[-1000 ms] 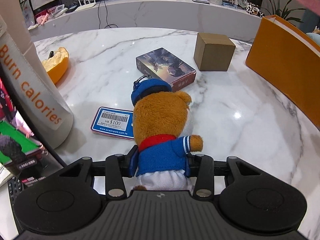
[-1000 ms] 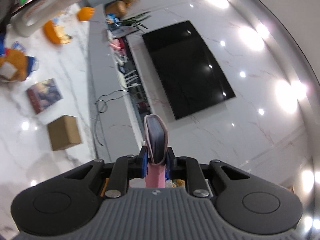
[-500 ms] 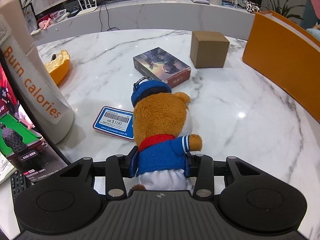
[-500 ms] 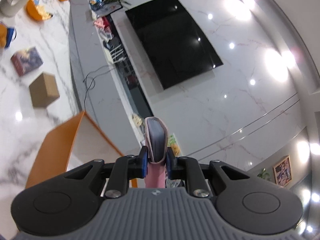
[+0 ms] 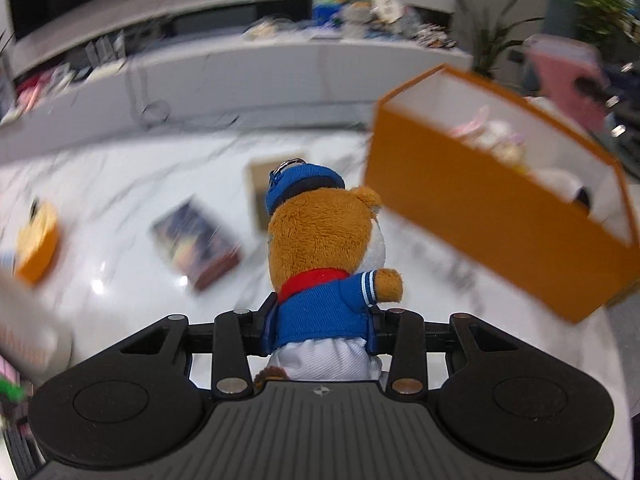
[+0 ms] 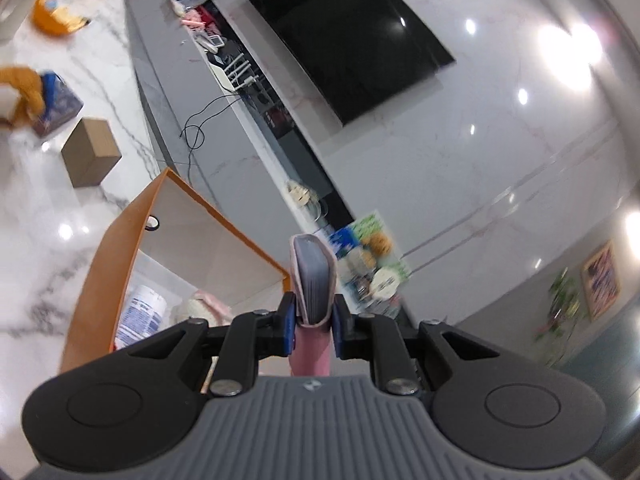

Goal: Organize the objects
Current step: 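Carry the teddy bear and pink card case with both grippers to the orange box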

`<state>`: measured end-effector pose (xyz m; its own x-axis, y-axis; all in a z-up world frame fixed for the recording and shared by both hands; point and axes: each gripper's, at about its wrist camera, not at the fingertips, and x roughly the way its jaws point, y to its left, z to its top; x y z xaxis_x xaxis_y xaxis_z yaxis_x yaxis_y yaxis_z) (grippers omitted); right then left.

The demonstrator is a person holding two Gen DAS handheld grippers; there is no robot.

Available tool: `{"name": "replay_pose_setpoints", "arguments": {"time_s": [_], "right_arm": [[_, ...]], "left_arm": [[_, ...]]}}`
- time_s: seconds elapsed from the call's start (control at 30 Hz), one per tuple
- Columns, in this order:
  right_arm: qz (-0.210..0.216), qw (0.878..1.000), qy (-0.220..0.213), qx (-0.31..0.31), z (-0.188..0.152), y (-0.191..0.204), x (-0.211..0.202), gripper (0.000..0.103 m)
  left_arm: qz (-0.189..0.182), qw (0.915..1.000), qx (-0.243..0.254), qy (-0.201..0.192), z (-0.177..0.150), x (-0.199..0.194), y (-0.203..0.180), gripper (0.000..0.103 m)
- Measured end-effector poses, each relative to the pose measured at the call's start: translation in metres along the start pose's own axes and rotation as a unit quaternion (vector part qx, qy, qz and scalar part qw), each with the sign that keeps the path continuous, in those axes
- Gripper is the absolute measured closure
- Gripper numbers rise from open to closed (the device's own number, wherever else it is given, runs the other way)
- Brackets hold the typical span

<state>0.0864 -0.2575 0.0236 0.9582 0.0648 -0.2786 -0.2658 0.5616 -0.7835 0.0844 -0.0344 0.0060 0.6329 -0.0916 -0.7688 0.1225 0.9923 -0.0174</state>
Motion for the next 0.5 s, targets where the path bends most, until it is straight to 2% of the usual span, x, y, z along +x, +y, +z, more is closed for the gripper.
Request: {"name": "replay_pose_setpoints", "arguments": {"time_s": [0.13,0.33,0.5], "right_arm": [[0.039,0.994,0.034,0.092,-0.005,-0.024,0.011,0.084],[0.075,0.972,0.070,0.211,-0.023,-0.060,0.030,0.084],[0.085,0.951,0.093,0.281,-0.033,-0.078,0.041,0.084]], "left_arm": [[-0.011,0.9990,0.037,-0.023,0.037,-0.006,-0.029,0.057],[-0.016,0.9950,0.091,-0.038,0.085,0.000,-0.071,0.057],[-0.012,0.9942,0.104,-0.027,0.107,0.025,-0.091,0.057]]}}
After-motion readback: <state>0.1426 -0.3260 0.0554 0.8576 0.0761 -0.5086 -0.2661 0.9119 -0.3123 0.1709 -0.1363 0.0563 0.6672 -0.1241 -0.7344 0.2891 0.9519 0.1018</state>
